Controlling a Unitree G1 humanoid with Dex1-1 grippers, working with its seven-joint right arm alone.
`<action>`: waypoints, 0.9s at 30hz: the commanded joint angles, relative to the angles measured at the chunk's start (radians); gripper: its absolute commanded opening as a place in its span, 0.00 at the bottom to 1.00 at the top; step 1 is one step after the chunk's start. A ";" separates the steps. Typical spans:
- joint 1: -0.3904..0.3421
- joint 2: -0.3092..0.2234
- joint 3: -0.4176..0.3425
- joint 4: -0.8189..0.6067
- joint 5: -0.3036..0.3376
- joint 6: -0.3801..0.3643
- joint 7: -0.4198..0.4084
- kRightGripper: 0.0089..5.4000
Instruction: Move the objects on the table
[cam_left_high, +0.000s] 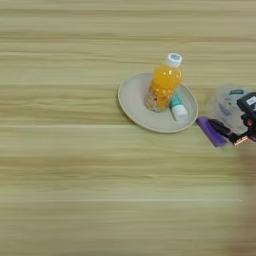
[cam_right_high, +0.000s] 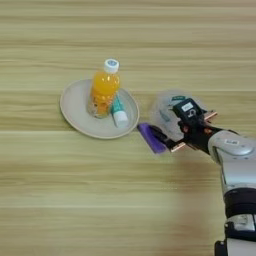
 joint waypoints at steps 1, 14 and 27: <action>-0.081 -0.068 -0.008 -0.015 -0.003 -0.032 -0.022 0.99; -0.099 -0.069 0.005 0.026 -0.005 -0.046 -0.017 0.99; -0.107 -0.071 0.013 0.054 -0.006 -0.049 -0.015 0.64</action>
